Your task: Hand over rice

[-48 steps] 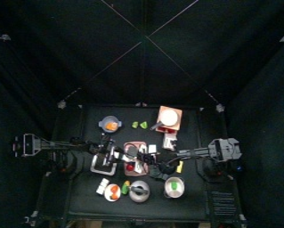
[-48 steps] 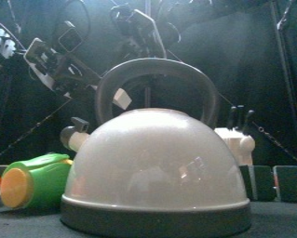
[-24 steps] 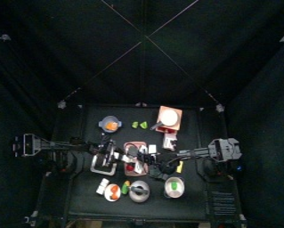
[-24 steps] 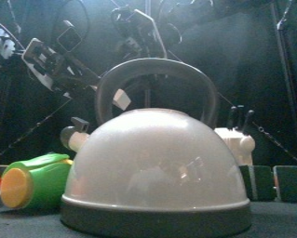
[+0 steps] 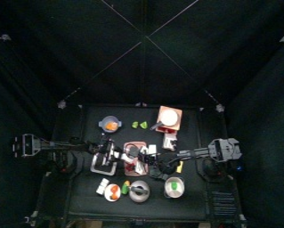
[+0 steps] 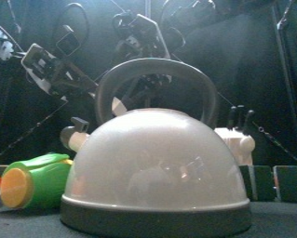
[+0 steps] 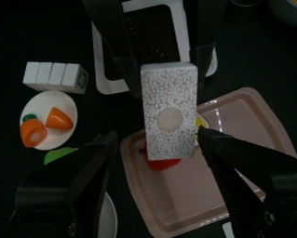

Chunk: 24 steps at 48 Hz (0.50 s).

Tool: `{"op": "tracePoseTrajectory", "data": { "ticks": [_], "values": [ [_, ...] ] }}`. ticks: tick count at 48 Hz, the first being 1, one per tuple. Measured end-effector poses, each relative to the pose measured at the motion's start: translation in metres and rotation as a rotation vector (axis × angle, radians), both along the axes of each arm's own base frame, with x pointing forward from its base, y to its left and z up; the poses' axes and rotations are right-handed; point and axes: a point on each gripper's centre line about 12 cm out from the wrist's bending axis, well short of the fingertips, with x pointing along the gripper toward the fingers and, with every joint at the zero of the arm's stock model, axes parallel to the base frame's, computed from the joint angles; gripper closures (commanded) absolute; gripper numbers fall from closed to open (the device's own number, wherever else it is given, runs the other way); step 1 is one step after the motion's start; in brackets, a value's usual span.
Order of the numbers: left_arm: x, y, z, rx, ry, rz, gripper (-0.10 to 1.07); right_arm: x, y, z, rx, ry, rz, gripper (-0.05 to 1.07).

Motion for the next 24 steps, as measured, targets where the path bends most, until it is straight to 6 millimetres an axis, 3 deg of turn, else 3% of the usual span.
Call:
{"op": "tracePoseTrajectory", "data": {
  "ticks": [12,24],
  "values": [
    [-0.021,0.003,-0.006,0.000,0.007,0.037,0.37,-0.012,-0.001,0.002,0.000,0.003,-0.001,0.04],
    [-0.059,0.002,-0.009,0.015,-0.019,0.089,0.37,-0.026,-0.006,0.004,0.011,-0.013,-0.009,0.04]
  ]
}}
